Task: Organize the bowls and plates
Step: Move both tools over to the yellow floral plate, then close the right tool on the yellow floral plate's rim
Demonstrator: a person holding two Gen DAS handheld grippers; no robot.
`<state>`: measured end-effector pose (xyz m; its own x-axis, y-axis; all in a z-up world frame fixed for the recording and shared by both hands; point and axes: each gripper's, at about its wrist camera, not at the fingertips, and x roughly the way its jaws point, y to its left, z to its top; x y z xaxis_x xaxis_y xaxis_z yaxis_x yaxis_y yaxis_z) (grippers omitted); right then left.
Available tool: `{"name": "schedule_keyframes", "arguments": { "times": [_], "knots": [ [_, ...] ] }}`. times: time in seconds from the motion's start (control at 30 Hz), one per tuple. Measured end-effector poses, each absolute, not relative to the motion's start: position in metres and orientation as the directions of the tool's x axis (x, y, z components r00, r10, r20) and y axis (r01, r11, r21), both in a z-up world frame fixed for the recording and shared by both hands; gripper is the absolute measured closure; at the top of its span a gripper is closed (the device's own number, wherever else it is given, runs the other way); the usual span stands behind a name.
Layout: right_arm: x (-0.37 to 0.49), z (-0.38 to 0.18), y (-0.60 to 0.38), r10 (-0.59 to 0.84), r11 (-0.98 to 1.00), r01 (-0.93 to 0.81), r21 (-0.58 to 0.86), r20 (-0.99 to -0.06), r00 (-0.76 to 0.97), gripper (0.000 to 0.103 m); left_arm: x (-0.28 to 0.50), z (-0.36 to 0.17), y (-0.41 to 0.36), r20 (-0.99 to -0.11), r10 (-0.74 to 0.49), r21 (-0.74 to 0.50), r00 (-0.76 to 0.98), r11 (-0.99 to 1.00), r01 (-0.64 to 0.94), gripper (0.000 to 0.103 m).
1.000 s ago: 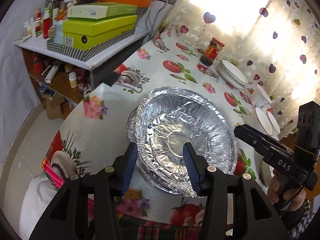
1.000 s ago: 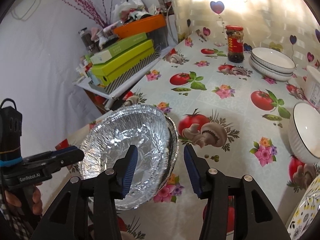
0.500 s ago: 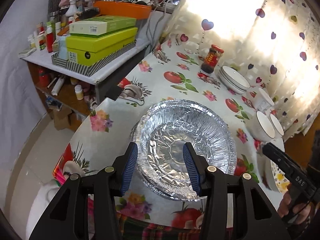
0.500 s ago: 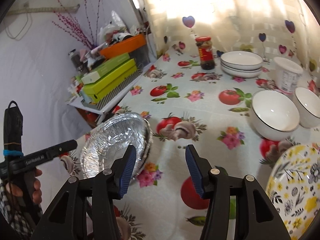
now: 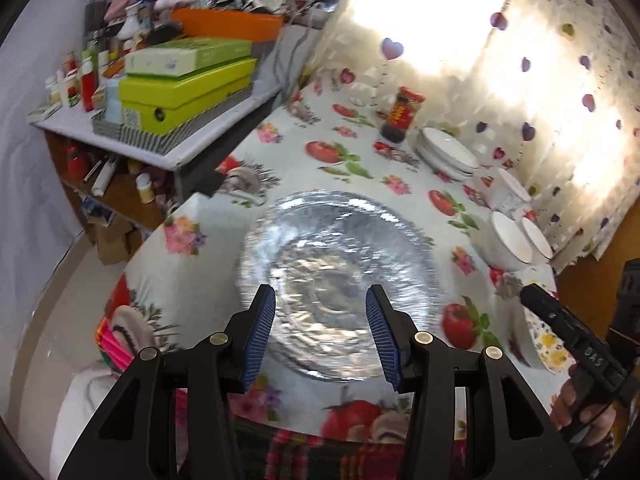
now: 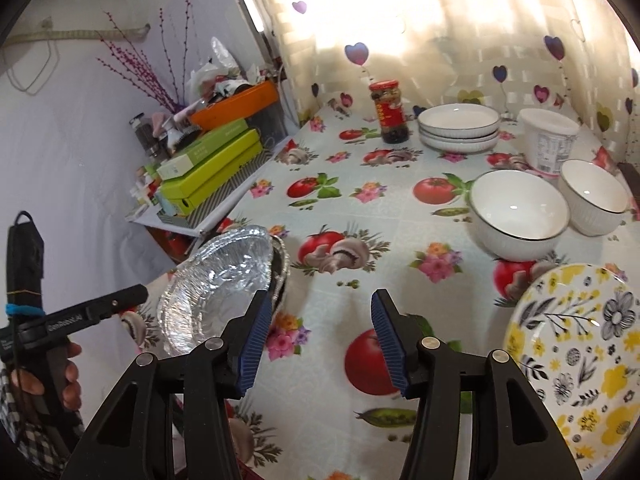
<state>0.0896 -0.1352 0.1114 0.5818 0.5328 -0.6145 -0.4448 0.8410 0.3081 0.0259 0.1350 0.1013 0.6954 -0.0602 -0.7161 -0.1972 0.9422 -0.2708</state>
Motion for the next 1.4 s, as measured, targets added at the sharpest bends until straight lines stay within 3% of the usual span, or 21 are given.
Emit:
{"name": "schedule_keyframes", "arguments": {
  "times": [0.3,0.67,0.87,0.97,1.03,1.13,1.2,1.4],
  "knots": [
    [0.069,0.12,-0.204,0.394,0.919,-0.306,0.248,-0.599,0.697,0.044,0.04,0.115,0.061,-0.671,-0.181,-0.282,0.719,0.959,-0.022,0.055],
    [0.077,0.11,-0.318,0.138,0.982,-0.022,0.189,-0.626,0.768,0.043,0.088,0.092,-0.045,-0.72,-0.359,-0.328,0.593,0.93,0.165,0.055],
    [0.099,0.083,-0.362,0.086,0.977,0.071,0.203,-0.67,0.737,0.043,0.12,0.071,-0.089,-0.76,-0.409,-0.337,0.505,0.912,0.232,0.055],
    [0.111,0.072,-0.369,0.125,0.97,0.058,0.237,-0.686,0.717,0.044,0.131,0.062,-0.104,-0.772,-0.422,-0.341,0.476,0.906,0.25,0.055],
    [0.116,0.065,-0.373,0.154,0.965,0.041,0.258,-0.689,0.708,0.046,0.136,0.056,-0.11,-0.781,-0.427,-0.349,0.455,0.903,0.25,0.055],
    [0.12,0.06,-0.373,0.195,0.956,0.023,0.293,-0.69,0.697,0.061,0.141,0.051,-0.117,-0.781,-0.443,-0.366,0.44,0.896,0.253,0.055],
    [0.123,0.055,-0.373,0.227,0.949,0.006,0.317,-0.694,0.684,0.078,0.142,0.049,-0.119,-0.779,-0.453,-0.376,0.434,0.891,0.256,0.055],
    [0.117,0.048,-0.379,0.26,0.931,0.01,0.364,-0.683,0.682,0.085,0.14,0.04,-0.129,-0.769,-0.485,-0.407,0.416,0.874,0.266,0.055]
  ]
}}
